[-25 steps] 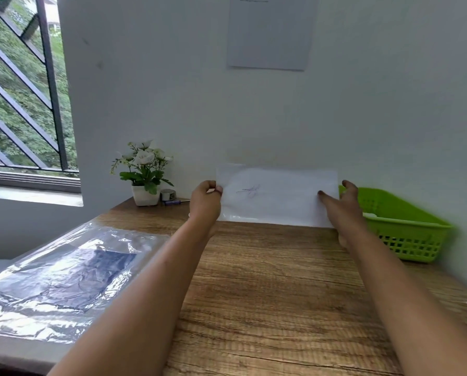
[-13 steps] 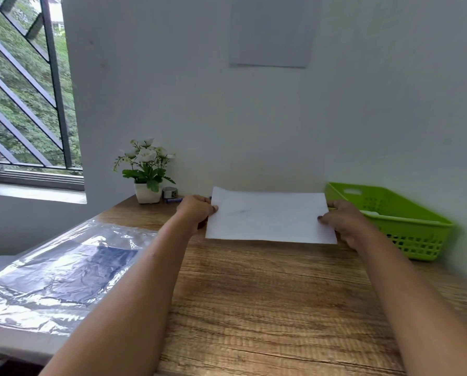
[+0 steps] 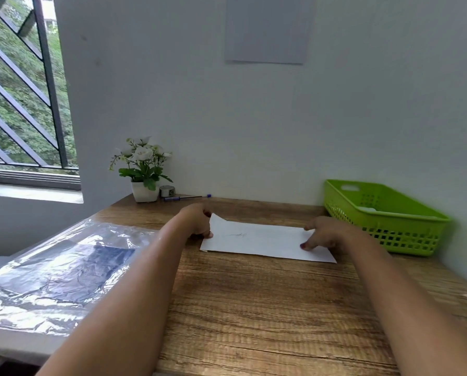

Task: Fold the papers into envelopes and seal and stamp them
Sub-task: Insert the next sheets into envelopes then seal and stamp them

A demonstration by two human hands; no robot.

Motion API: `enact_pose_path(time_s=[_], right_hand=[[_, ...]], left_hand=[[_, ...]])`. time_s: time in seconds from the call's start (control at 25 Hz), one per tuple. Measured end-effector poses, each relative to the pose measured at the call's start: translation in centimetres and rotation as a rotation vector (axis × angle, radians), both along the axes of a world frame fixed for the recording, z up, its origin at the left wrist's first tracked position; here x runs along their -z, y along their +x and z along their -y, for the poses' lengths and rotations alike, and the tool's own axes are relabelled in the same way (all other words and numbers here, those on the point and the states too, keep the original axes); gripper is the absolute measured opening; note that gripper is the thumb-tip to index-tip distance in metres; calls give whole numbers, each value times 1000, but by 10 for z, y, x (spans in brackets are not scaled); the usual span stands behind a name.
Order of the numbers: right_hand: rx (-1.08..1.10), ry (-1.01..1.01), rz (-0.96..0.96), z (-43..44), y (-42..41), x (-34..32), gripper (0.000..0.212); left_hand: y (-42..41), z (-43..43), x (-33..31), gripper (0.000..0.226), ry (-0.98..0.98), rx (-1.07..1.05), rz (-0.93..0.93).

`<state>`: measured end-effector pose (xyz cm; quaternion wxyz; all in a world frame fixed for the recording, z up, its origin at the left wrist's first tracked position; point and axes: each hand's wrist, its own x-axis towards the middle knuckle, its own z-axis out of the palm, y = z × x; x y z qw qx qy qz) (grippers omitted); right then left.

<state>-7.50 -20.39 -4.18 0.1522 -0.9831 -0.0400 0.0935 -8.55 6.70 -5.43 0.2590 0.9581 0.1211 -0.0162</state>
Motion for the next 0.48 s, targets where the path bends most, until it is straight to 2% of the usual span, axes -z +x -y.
enact_pose_path(time_s=[0.12, 0.2, 0.36, 0.48], right_hand=[[-107, -151, 11, -12, -4, 3, 58], [-156, -197, 28, -23, -5, 10, 62], [-290, -181, 56, -53, -4, 35, 60], [-320, -191, 80, -66, -2, 48, 57]], left_hand=[[1, 11, 4, 71, 205, 104, 114], [-3, 24, 7, 74, 307, 207, 184], [-11, 50, 16, 55, 278, 448, 92], [-10, 55, 21, 47, 226, 472, 32]])
